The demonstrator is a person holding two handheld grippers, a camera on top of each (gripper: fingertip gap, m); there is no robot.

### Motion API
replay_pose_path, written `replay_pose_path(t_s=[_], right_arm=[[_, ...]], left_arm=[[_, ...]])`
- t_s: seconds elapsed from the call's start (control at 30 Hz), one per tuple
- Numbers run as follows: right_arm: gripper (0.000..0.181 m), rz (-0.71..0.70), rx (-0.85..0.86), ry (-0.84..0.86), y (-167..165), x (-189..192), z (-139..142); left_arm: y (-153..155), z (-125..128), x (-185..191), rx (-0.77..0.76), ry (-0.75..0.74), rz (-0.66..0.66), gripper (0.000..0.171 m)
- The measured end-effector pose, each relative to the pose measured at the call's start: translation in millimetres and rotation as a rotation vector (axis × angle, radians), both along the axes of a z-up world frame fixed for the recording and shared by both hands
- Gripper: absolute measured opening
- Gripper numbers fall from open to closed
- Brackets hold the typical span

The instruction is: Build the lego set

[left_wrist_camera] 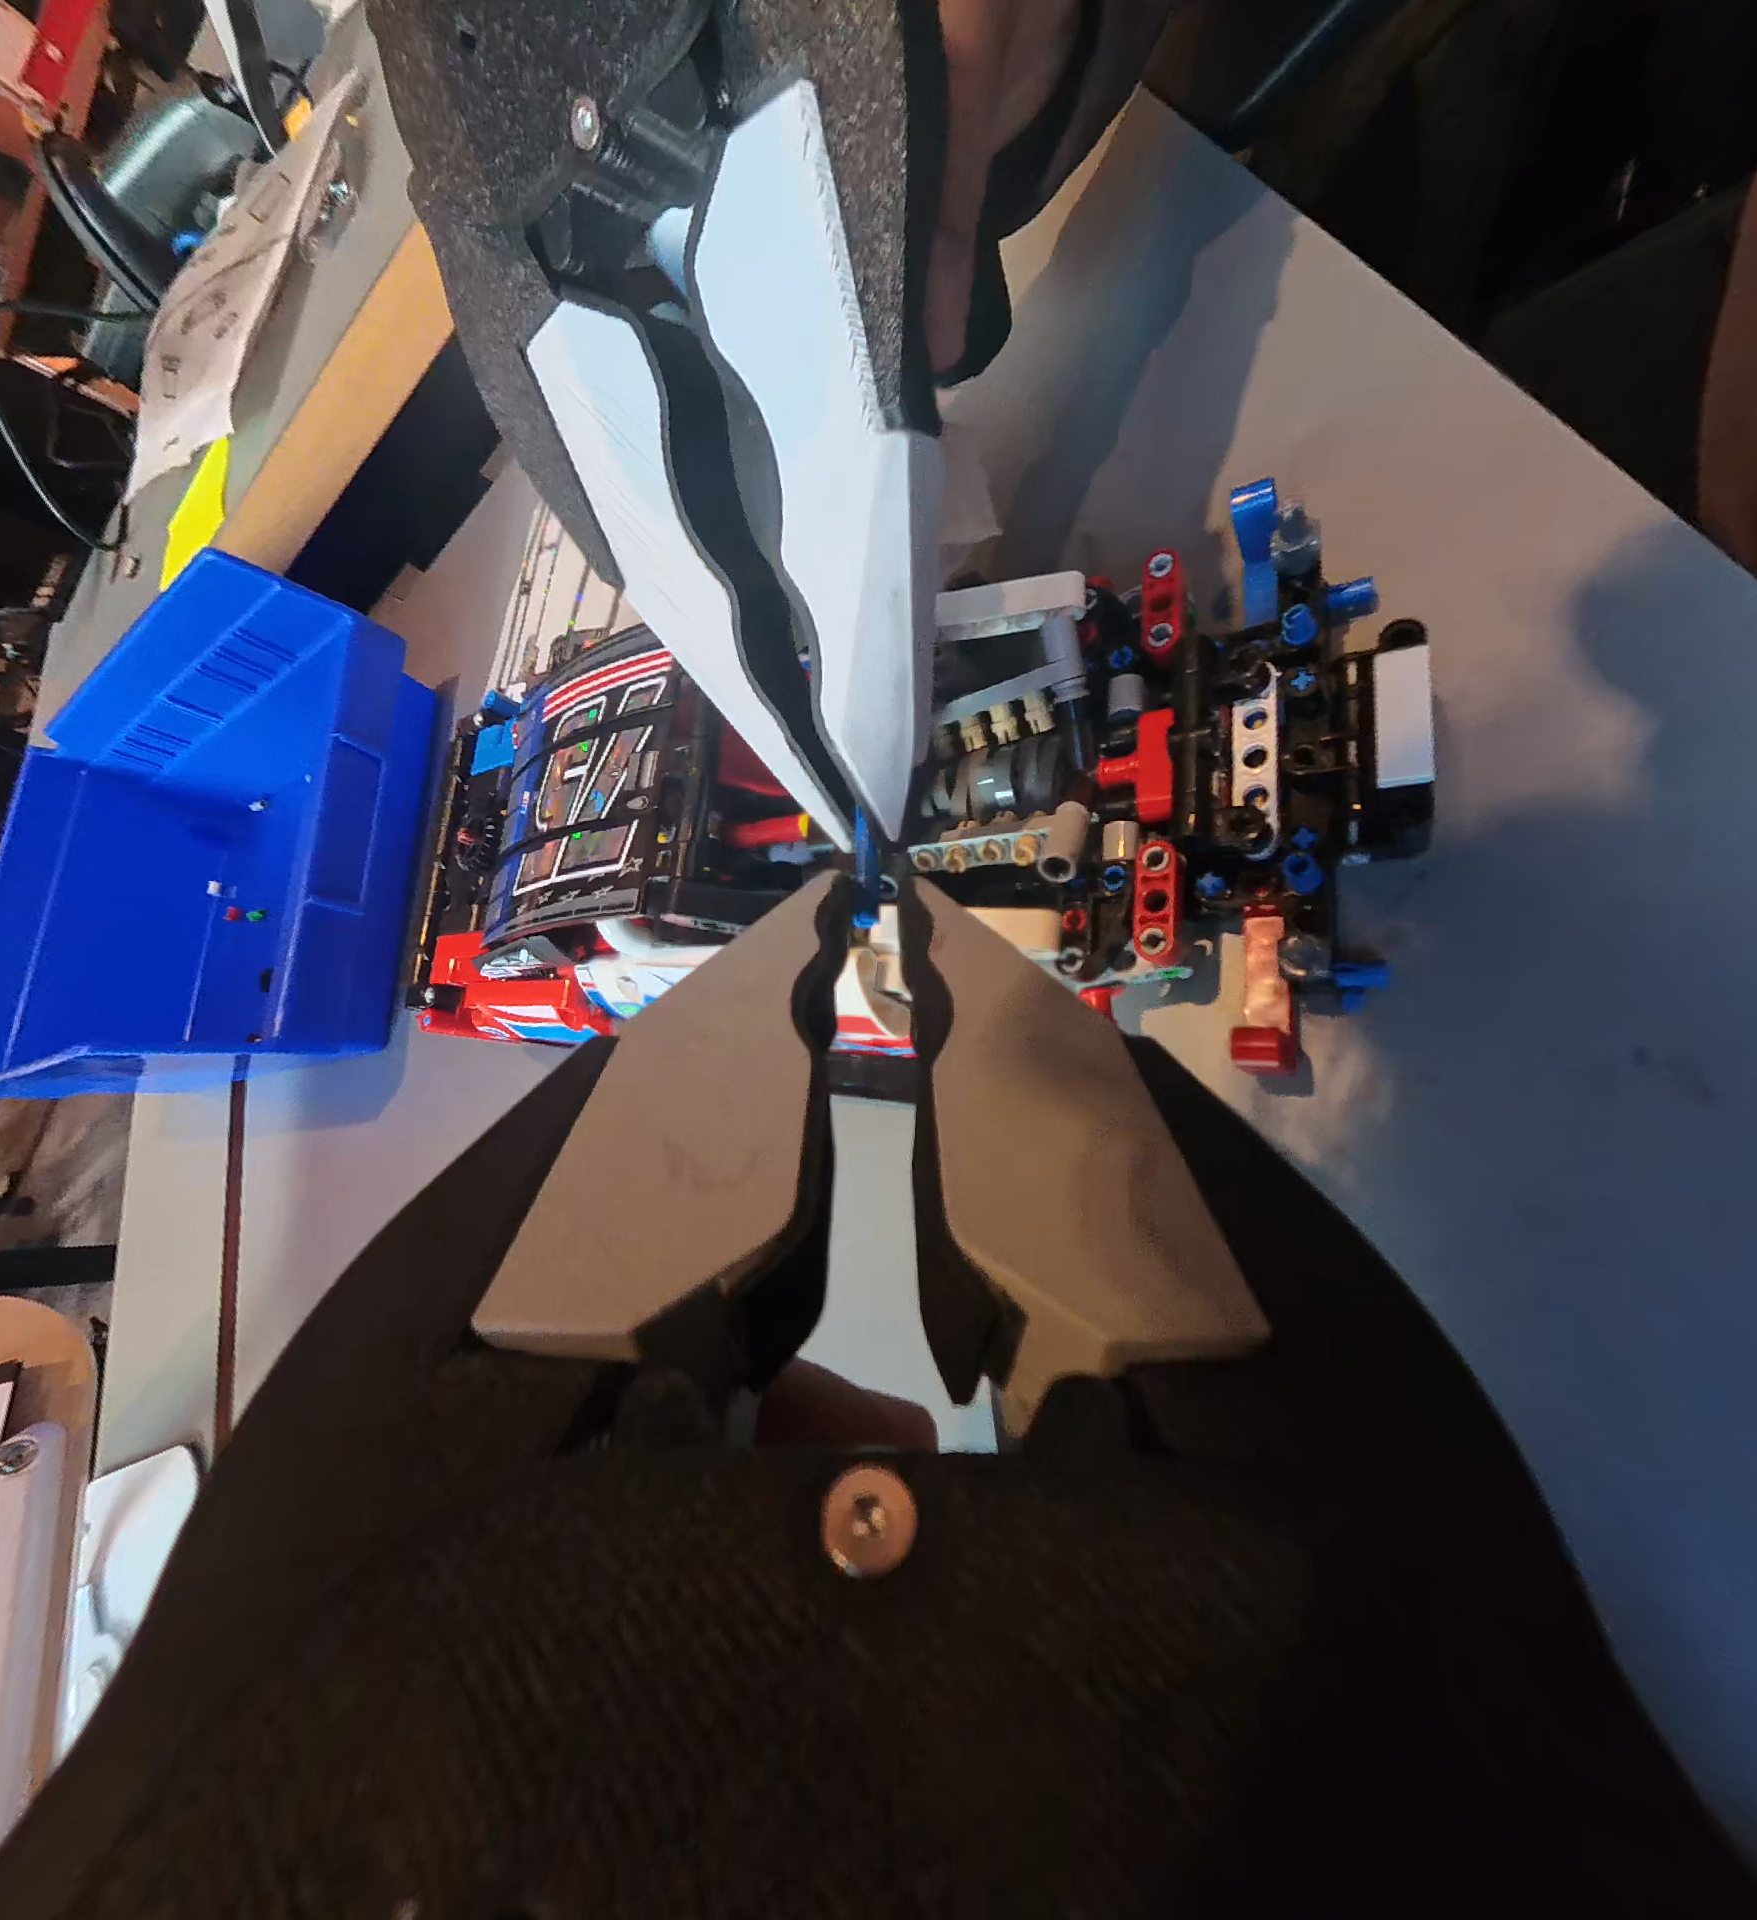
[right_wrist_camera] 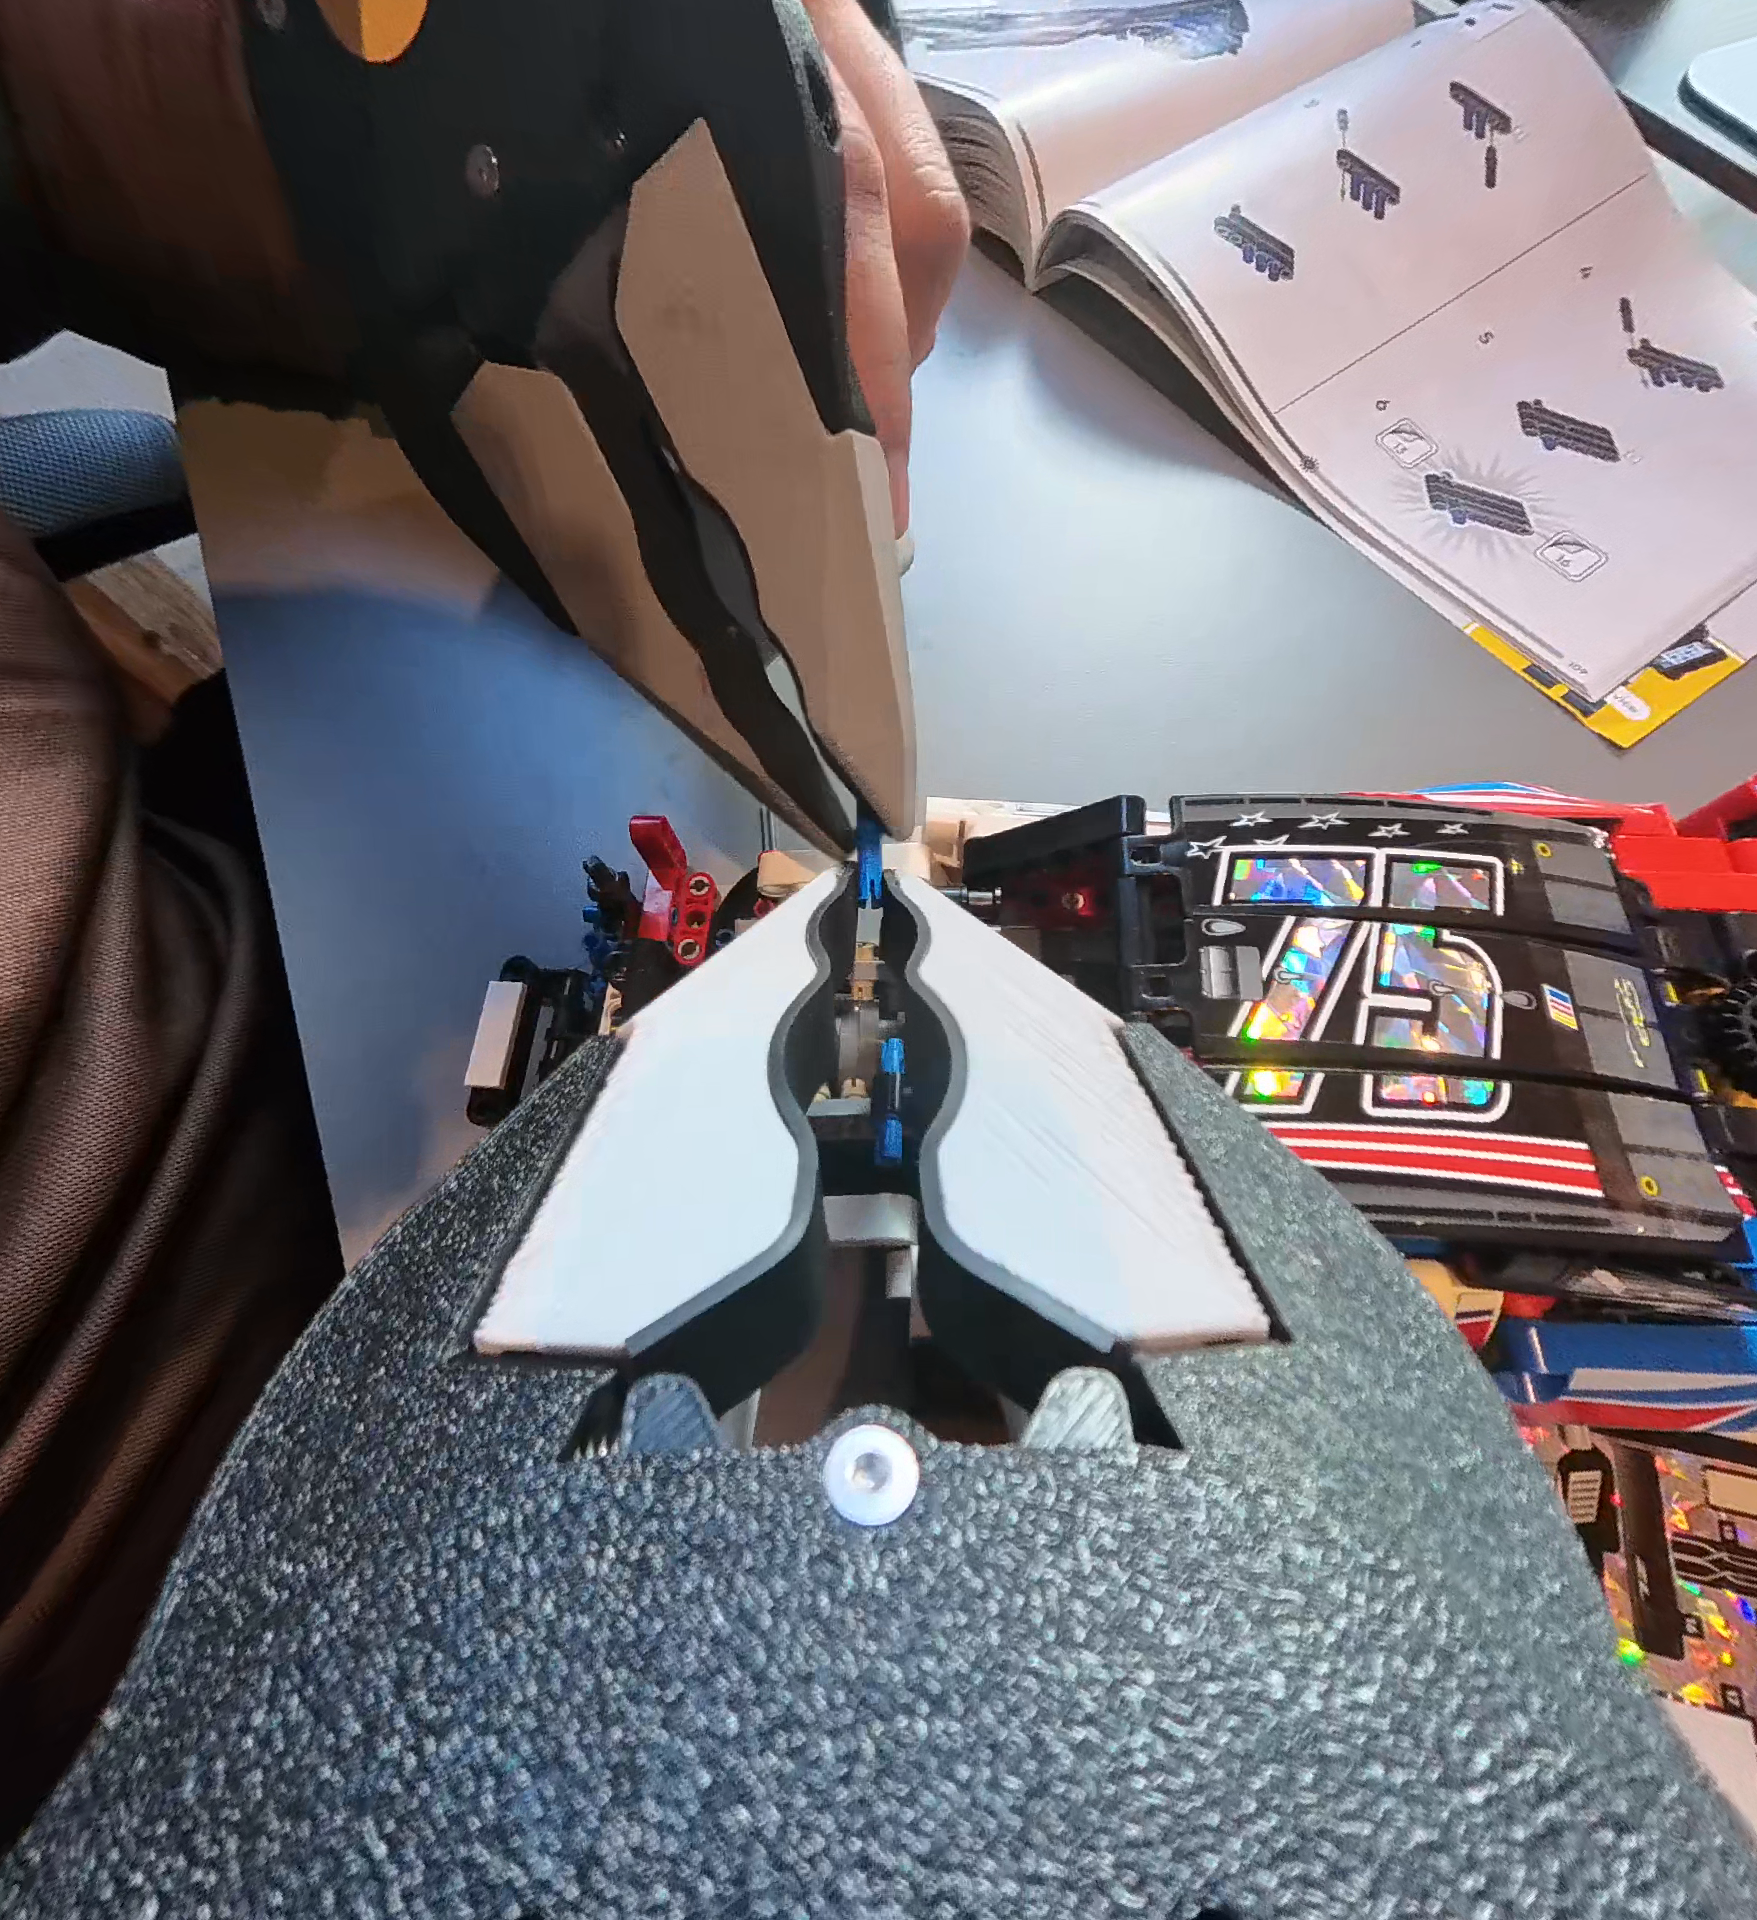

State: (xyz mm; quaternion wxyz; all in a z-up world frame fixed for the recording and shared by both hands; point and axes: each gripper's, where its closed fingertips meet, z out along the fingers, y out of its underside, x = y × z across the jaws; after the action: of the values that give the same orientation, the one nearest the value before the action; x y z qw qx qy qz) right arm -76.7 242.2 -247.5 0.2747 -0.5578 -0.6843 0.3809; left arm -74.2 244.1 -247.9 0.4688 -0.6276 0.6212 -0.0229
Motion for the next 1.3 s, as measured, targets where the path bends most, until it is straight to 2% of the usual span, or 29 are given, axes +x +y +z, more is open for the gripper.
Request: replay_pose_path(t_s=[0.2,0.33,0.43,0.47,0.57,0.73,1.3], right_arm=[[0.004,0.001,0.044,0.011,1.2,0.2,0.2],[0.005,0.008,0.167,0.092,3.2,0.1,11.1],[0.011,-0.006,0.241,0.127,6.7,0.4,17.7],[0.019,-0.019,0.249,0.140,9.0,0.6,20.3],[0.023,-0.032,0.251,0.166,12.3,2.6,25.8],[0.005,-0.038,0.326,0.171,12.9,2.5,26.3],[0.005,-0.044,0.262,0.180,12.7,2.7,28.2]], left_arm=[[2.4,1.2,0.0,0.032,0.024,0.011,0.002],[5.4,13.1,-0.6,0.262,0.119,-0.003,0.002],[7.3,20.3,-0.5,0.324,0.114,0.010,0.002],[8.8,22.2,-2.1,0.326,0.104,0.020,0.002],[12.7,25.2,-6.6,0.334,0.093,0.043,0.002],[11.5,27.6,-4.1,0.338,0.081,0.041,0.002],[11.6,29.9,-2.1,0.362,0.071,0.043,0.002]])
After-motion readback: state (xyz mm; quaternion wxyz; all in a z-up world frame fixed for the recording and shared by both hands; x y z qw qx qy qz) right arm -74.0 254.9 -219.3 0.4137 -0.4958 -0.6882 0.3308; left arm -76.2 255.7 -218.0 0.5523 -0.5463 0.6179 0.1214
